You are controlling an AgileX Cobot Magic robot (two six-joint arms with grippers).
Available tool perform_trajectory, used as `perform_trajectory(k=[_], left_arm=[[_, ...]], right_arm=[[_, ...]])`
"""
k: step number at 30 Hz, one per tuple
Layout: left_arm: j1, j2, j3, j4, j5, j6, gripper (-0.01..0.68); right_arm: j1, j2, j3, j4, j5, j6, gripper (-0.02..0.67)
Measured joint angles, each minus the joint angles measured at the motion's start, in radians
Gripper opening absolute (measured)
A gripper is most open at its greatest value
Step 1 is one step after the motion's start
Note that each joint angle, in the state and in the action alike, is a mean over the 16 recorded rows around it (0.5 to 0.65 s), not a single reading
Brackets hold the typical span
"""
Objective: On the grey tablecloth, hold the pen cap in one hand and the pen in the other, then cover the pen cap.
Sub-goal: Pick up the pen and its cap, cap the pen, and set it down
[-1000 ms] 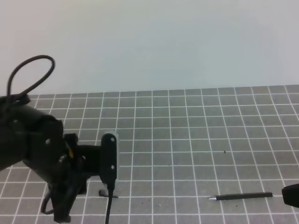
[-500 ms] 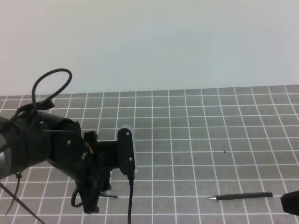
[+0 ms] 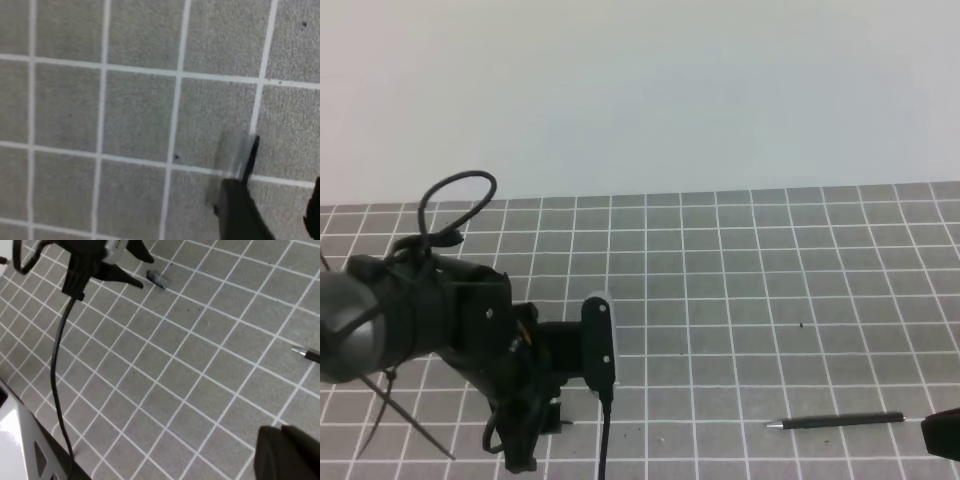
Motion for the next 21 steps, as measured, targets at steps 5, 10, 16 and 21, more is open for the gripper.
perform_trajectory(k=[5, 10, 16, 21], left_arm=[[0.000, 0.031, 0.000, 0.012, -0.011, 0.010, 0.275], [0.000, 0.060, 0.000, 0.027, -0.023, 0.014, 0.270], [0.000, 0.086, 0.000, 0.037, -0.035, 0.015, 0.269], [0.000, 0.099, 0.000, 0.040, -0.036, 0.015, 0.246]], right_arm=[[0.000, 0.000, 0.000, 0.000, 0.000, 0.000, 0.008], [0.000, 0.000, 0.000, 0.000, 0.000, 0.000, 0.008], [0.000, 0.000, 0.000, 0.000, 0.000, 0.000, 0.008], [0.000, 0.000, 0.000, 0.000, 0.000, 0.000, 0.008]])
